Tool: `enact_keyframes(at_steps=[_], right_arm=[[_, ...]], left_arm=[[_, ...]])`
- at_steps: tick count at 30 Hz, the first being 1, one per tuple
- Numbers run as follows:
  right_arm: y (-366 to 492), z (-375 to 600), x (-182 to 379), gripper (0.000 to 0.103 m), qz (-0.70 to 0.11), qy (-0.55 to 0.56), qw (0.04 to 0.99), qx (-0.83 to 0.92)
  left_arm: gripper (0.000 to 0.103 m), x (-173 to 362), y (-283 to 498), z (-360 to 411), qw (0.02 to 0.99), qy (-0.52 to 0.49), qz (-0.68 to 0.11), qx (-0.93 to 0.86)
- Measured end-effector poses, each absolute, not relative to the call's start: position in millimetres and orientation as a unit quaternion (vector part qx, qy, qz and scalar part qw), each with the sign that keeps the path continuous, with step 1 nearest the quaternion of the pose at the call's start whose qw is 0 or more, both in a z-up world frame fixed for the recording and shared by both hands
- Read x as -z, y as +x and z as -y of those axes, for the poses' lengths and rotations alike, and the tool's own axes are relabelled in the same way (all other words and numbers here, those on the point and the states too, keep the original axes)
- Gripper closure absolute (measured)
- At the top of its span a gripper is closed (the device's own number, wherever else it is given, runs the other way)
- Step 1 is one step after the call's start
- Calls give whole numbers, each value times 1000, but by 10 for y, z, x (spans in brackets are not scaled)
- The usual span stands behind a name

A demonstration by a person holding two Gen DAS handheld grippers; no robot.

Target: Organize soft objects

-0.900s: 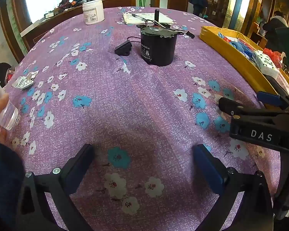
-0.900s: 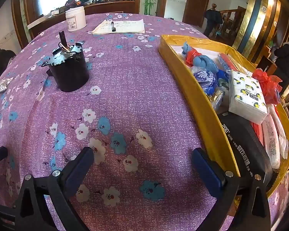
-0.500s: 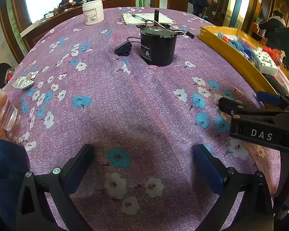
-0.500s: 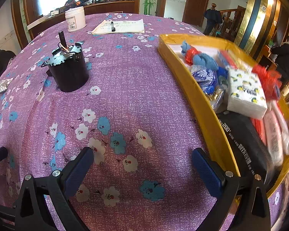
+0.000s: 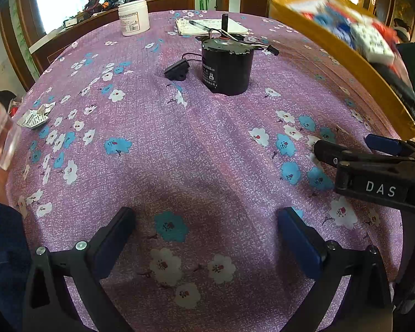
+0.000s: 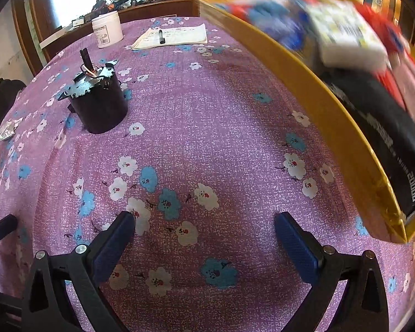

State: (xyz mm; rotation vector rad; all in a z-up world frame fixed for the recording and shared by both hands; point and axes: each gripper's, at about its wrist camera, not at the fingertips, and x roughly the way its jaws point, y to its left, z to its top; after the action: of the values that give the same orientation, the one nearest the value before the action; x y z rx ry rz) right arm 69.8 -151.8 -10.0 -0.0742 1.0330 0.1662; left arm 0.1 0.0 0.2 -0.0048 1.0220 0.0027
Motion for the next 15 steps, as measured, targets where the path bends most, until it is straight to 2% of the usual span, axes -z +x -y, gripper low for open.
enact_keyframes(at_steps=[15], right_arm=[[688, 1524, 106, 1, -489, -41, 868, -76]], left_arm=[[0, -1, -3, 0, 872, -2, -489, -1]])
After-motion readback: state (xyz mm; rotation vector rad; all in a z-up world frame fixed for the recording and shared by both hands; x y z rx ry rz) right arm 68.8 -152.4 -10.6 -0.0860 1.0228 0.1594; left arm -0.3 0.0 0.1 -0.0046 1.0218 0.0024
